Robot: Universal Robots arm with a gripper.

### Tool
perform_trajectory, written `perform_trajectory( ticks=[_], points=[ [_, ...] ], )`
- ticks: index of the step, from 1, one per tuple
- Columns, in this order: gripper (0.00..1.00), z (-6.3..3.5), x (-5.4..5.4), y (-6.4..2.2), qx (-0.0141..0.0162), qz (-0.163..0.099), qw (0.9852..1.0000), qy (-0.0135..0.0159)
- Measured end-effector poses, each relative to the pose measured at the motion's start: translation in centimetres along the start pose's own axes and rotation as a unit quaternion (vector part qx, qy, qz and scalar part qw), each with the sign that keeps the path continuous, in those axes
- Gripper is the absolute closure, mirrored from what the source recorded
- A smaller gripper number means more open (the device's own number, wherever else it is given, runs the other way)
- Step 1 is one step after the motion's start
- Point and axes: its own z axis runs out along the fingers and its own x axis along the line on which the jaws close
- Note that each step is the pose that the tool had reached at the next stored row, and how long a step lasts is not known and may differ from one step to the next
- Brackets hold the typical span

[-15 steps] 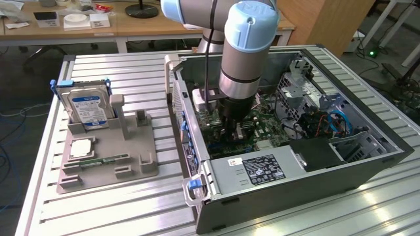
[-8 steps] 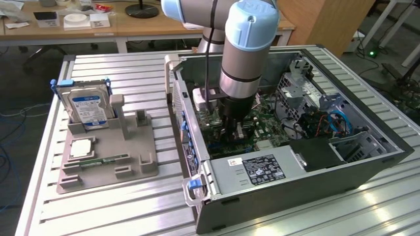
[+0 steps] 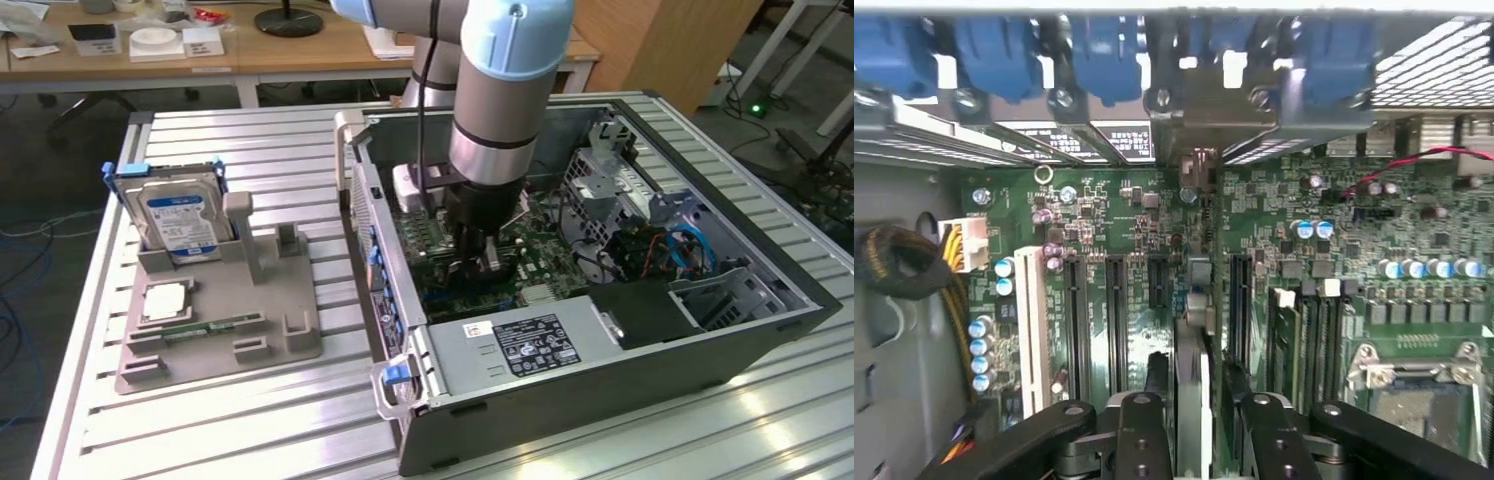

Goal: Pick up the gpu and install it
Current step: 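Insert the gpu into the slot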

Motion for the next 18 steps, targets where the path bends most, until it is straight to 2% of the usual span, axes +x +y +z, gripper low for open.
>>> perform_trajectory(
  ticks=[13, 18],
  points=[
    [0.66, -3.86, -0.1, -0.22, 0.0105, 0.000, 0.9999, -0.0004],
    [0.66, -4.14, -0.1, -0.23, 0.0113, 0.000, 0.9999, -0.0005]
  ],
)
